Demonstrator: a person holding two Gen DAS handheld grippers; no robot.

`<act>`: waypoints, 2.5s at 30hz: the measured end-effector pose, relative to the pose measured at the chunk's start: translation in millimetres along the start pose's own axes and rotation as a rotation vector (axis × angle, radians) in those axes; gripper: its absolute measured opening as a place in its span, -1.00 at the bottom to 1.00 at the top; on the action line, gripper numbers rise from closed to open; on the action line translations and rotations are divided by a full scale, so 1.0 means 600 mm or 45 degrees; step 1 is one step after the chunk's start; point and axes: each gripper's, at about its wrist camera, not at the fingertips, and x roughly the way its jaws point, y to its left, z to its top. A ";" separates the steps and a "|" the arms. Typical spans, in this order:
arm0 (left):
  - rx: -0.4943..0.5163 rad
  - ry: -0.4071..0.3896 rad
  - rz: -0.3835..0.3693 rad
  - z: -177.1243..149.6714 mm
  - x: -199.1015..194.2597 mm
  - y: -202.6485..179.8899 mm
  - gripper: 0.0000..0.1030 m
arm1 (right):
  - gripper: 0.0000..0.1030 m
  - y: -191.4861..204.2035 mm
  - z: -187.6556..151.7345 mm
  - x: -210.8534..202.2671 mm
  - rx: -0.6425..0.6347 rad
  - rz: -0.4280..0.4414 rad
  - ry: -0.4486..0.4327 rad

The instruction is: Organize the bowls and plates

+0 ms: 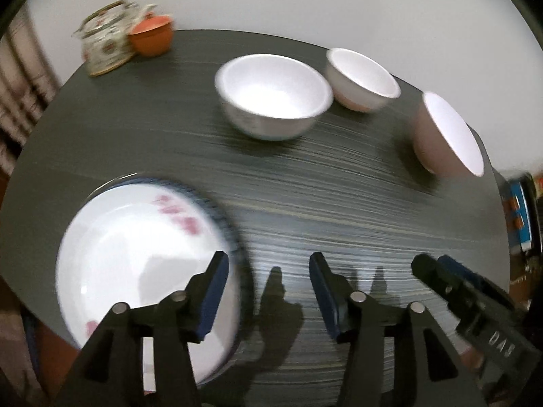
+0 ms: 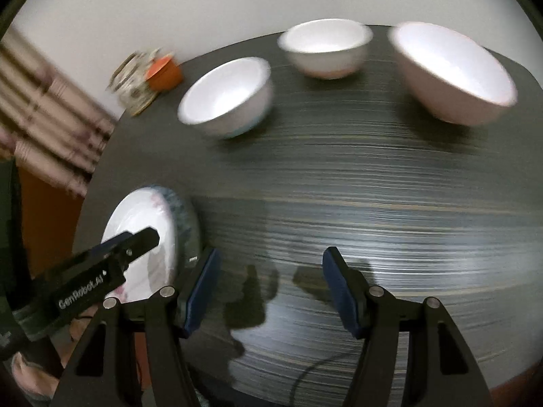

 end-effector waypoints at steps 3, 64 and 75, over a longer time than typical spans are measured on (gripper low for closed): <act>0.044 0.029 -0.036 0.010 0.012 -0.039 0.03 | 0.18 -0.052 0.011 -0.019 0.080 -0.029 -0.028; 0.141 0.137 -0.076 0.188 0.137 -0.284 -0.78 | -0.71 -0.399 0.210 -0.019 0.379 -0.181 -0.058; 0.153 0.059 -0.017 0.138 0.048 -0.227 -0.78 | -0.69 -0.346 0.185 -0.048 0.338 -0.175 -0.070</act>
